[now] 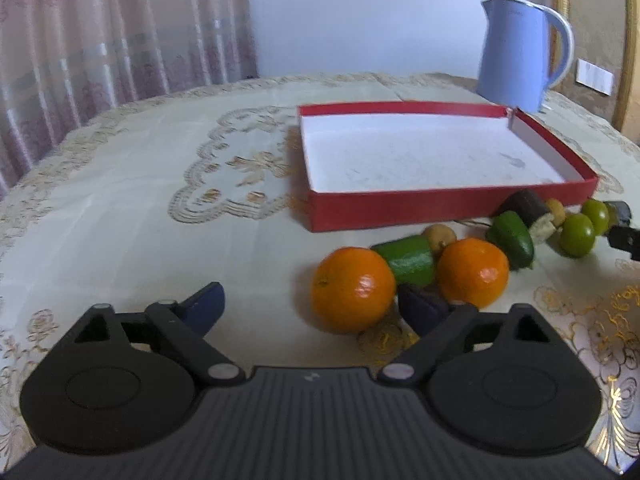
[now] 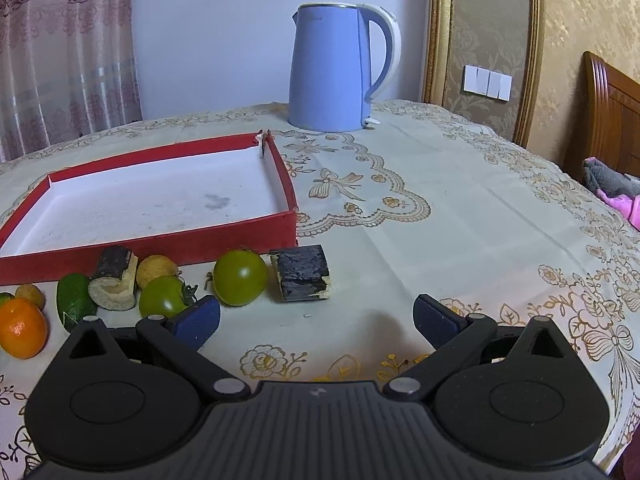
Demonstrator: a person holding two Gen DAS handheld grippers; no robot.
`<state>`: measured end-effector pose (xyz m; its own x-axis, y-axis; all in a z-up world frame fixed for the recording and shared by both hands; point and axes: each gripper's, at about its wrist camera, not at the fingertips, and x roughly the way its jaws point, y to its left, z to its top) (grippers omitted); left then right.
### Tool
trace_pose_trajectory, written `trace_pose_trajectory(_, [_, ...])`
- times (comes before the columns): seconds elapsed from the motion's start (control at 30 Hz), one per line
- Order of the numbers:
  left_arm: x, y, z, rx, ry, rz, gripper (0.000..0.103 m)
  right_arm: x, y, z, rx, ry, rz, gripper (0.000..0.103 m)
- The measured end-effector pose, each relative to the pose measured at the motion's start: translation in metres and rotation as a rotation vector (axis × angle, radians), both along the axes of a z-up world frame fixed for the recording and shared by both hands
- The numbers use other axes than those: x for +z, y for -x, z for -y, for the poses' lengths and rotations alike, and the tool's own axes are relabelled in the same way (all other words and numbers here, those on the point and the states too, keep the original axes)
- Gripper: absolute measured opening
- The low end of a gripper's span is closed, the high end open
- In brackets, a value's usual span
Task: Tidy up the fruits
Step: 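Move the right tool to the dark eggplant slice and close on it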
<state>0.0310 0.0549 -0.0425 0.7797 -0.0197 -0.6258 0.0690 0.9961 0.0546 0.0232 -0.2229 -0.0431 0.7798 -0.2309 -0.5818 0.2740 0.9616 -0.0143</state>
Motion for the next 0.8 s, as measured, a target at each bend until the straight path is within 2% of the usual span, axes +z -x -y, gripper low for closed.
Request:
trace_pose_trajectory(0.13, [-0.002, 0.002, 0.003, -0.027, 0.001, 0.005, 0.078, 0.0, -0.002, 0.002, -0.007, 0.007, -0.003, 0.103])
trace_pose_trajectory(0.2, [-0.001, 0.003, 0.003, -0.055, 0.024, 0.004, 0.059, 0.0, -0.003, 0.005, -0.013, 0.002, -0.004, 0.103])
trace_pose_trajectory(0.27, [-0.001, 0.003, 0.003, -0.074, 0.04, -0.005, 0.052, -0.001, -0.004, 0.007, -0.018, -0.003, -0.004, 0.103])
trace_pose_trajectory(0.33, [-0.001, 0.003, 0.004, -0.08, 0.046, 0.001, 0.039, -0.001, -0.004, 0.009, -0.022, -0.004, -0.002, 0.103])
trace_pose_trajectory(0.47, [-0.001, 0.005, 0.009, -0.082, 0.022, 0.013, 0.038, 0.0, -0.003, 0.012, -0.027, -0.001, 0.002, 0.103])
trace_pose_trajectory(0.7, [0.003, 0.01, 0.005, -0.056, 0.034, 0.045, 0.037, 0.003, 0.004, 0.04, -0.084, 0.089, 0.015, 0.103])
trace_pose_trajectory(0.8, [0.005, 0.009, 0.001, -0.041, 0.055, 0.05, 0.037, 0.003, 0.007, 0.058, -0.104, 0.089, 0.02, 0.103])
